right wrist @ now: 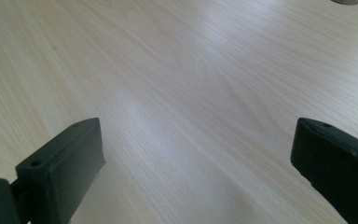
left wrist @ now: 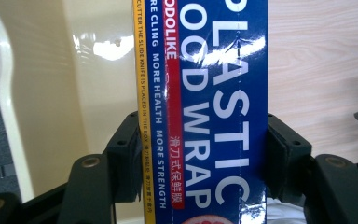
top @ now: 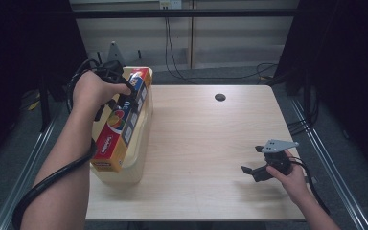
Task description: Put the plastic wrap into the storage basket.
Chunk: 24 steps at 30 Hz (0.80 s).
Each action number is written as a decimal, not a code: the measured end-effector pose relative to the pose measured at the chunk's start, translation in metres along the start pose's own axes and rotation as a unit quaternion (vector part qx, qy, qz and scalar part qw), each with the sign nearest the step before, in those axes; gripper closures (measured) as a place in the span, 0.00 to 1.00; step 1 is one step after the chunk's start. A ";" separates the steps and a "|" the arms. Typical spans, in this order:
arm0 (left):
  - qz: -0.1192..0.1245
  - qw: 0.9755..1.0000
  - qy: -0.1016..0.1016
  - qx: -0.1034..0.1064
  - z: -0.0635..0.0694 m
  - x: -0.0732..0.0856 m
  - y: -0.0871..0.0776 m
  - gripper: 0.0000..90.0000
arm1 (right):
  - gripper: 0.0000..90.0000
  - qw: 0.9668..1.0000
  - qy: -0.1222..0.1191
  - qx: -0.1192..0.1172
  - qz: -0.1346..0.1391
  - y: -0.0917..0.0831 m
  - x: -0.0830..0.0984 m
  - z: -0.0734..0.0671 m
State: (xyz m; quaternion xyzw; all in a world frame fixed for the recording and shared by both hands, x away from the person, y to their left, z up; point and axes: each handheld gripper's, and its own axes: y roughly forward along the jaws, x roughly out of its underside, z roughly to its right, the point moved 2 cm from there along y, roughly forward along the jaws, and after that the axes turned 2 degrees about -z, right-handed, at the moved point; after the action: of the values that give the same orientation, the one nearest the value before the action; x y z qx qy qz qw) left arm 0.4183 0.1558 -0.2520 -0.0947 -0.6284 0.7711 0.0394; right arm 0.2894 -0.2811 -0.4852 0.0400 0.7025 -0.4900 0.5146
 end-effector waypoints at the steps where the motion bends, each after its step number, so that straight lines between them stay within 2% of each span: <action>1: 0.000 1.000 0.003 -0.003 -0.001 0.000 0.000 0.45 | 0.02 1.000 0.000 0.000 0.000 0.000 0.000 0.000; 16: 0.003 1.000 -0.006 -0.004 -0.015 0.004 0.003 0.45 | 0.02 1.000 0.004 -0.001 0.000 0.000 0.000 0.000; 24: 0.004 1.000 -0.009 -0.012 -0.023 0.006 0.008 0.45 | 0.02 1.000 0.004 -0.002 0.000 -0.001 0.000 0.000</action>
State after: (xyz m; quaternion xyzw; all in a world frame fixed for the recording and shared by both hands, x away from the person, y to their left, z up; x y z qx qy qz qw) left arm 0.4174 0.1776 -0.2647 -0.0908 -0.6372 0.7648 0.0291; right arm 0.2885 -0.2817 -0.4847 0.0413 0.7051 -0.4885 0.5123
